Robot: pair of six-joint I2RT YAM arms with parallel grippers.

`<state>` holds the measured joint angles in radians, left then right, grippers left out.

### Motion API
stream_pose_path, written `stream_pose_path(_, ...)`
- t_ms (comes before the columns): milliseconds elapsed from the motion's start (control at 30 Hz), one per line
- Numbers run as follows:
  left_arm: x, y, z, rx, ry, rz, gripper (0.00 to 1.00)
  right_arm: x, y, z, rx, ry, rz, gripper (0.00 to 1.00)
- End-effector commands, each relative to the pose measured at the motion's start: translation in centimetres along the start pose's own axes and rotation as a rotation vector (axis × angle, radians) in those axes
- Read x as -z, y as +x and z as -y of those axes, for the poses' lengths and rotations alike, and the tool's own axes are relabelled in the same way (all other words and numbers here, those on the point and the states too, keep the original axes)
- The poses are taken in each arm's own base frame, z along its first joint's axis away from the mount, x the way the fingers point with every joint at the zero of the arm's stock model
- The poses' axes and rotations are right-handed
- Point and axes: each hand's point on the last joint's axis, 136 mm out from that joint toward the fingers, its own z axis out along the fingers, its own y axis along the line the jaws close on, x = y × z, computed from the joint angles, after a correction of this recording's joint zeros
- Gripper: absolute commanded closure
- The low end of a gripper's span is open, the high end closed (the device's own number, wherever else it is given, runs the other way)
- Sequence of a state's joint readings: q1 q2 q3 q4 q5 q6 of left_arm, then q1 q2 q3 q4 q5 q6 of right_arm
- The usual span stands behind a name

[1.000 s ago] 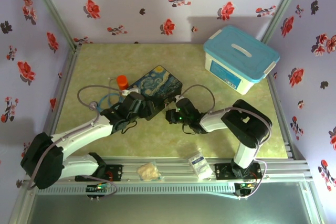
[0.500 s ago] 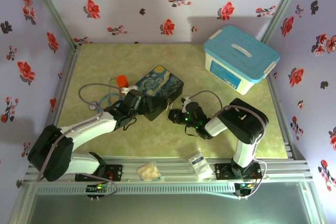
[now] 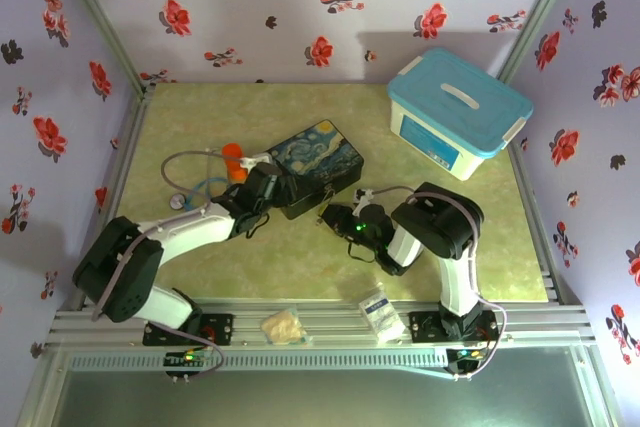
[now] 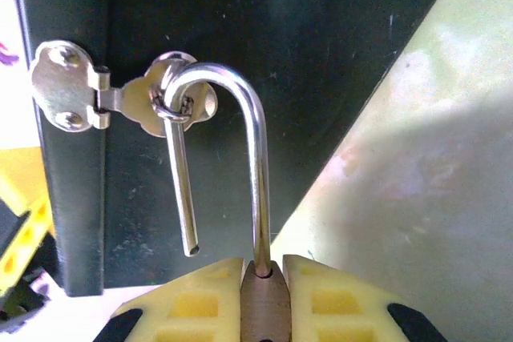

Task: Unlock a padlock with a key

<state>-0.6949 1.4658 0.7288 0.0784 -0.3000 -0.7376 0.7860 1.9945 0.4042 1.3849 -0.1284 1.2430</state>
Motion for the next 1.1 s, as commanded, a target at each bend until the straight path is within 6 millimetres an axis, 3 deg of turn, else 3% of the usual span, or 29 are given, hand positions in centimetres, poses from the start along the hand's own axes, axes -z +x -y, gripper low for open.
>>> stream_pose_path(0,-1.1,2.2,-3.1,-0.069,-0.121,-0.061,0.36,-0.4,-0.5,1.6,-0.052,0.057,0.083,1.00)
stream_pose_path(267,-1.4,2.3,-2.9,-0.097,-0.116,-0.067,0.39,-1.2,-2.9,2.8,-0.151,0.091,0.244,1.00)
stream_pose_path(400,-1.7,2.5,-3.0,-0.103,-0.120,-0.075,0.39,-1.6,-3.8,2.0,-0.173,0.070,0.289,1.00)
stream_pose_path(867,-1.6,2.6,-3.1,-0.108,-0.124,-0.082,0.41,0.3,-6.6,0.1,-0.101,0.046,0.391,1.00)
stream_pose_path(1067,-1.7,2.6,-3.3,-0.101,-0.123,-0.077,0.41,0.8,-8.0,0.7,-0.128,0.056,0.427,1.00)
